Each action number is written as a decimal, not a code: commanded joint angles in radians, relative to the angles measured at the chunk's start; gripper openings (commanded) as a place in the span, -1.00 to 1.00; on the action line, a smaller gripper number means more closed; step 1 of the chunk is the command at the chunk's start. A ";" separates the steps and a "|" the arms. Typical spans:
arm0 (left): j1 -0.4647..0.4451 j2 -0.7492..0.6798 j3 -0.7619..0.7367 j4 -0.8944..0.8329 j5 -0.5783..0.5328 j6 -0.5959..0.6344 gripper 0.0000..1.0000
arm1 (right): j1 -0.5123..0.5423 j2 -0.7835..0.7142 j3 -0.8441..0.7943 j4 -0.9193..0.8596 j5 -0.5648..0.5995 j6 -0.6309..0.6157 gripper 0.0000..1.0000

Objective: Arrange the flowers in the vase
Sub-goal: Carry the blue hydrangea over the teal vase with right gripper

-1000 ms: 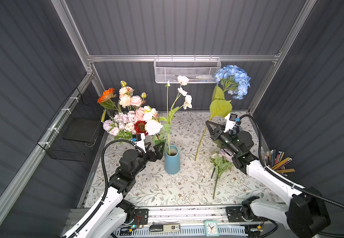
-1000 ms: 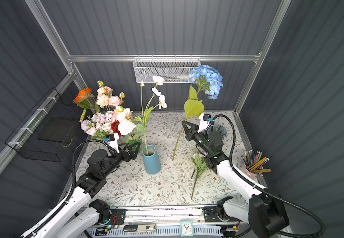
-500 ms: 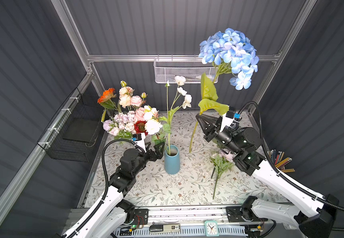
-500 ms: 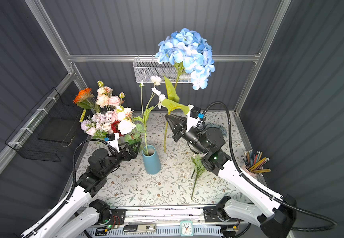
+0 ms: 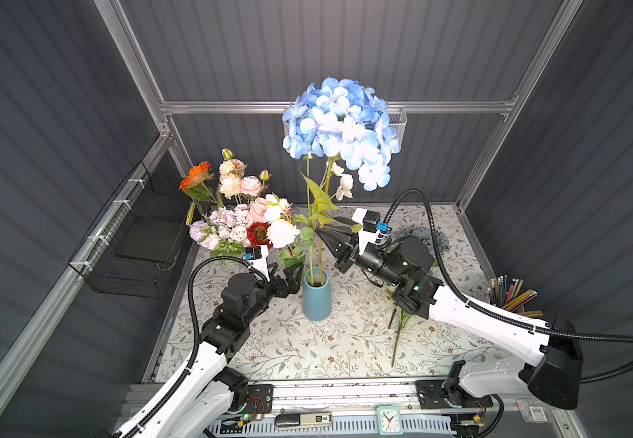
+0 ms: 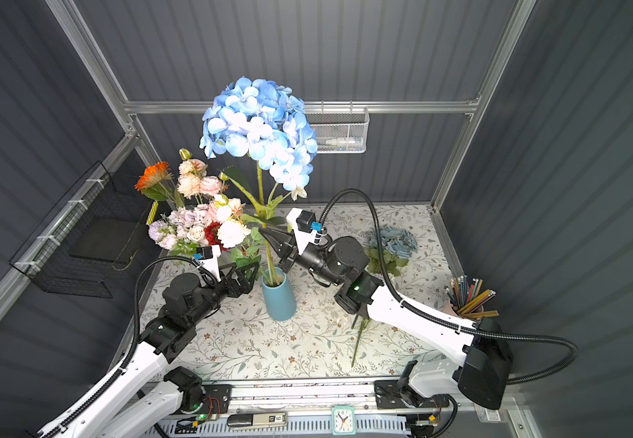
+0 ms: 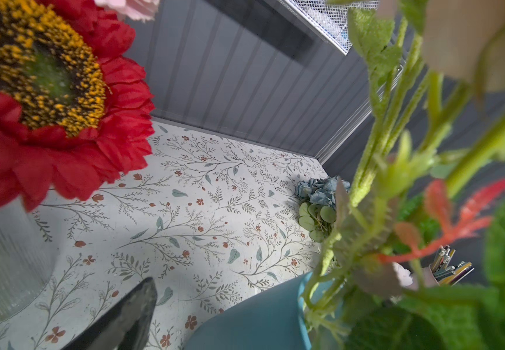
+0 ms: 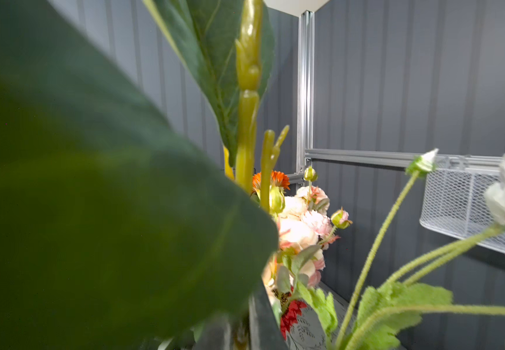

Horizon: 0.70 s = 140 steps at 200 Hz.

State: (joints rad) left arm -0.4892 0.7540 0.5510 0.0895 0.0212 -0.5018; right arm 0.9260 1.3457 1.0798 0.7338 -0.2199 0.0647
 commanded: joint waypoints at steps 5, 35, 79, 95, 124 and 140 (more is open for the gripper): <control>0.003 -0.021 0.032 -0.019 -0.006 0.007 0.99 | 0.026 0.030 -0.015 0.150 0.018 -0.048 -1.00; 0.003 -0.028 0.025 -0.019 -0.007 0.005 0.99 | 0.047 0.066 -0.075 0.218 0.064 -0.064 -1.00; 0.003 -0.032 0.024 -0.025 -0.004 0.009 0.99 | 0.063 0.099 -0.152 0.209 0.139 -0.062 -1.00; 0.003 -0.035 0.022 -0.024 -0.003 0.009 0.99 | 0.065 0.102 -0.176 0.184 0.156 -0.054 -1.00; 0.002 -0.039 0.021 -0.026 0.010 0.010 0.99 | 0.065 0.097 -0.206 0.103 0.189 -0.068 -1.00; 0.003 -0.043 0.024 -0.029 0.029 0.011 0.99 | 0.065 0.095 -0.213 0.041 0.208 -0.086 -1.00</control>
State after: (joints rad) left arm -0.4892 0.7284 0.5510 0.0711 0.0250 -0.5018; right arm 0.9855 1.4513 0.8799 0.8371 -0.0658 0.0109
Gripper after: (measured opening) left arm 0.997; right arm 0.081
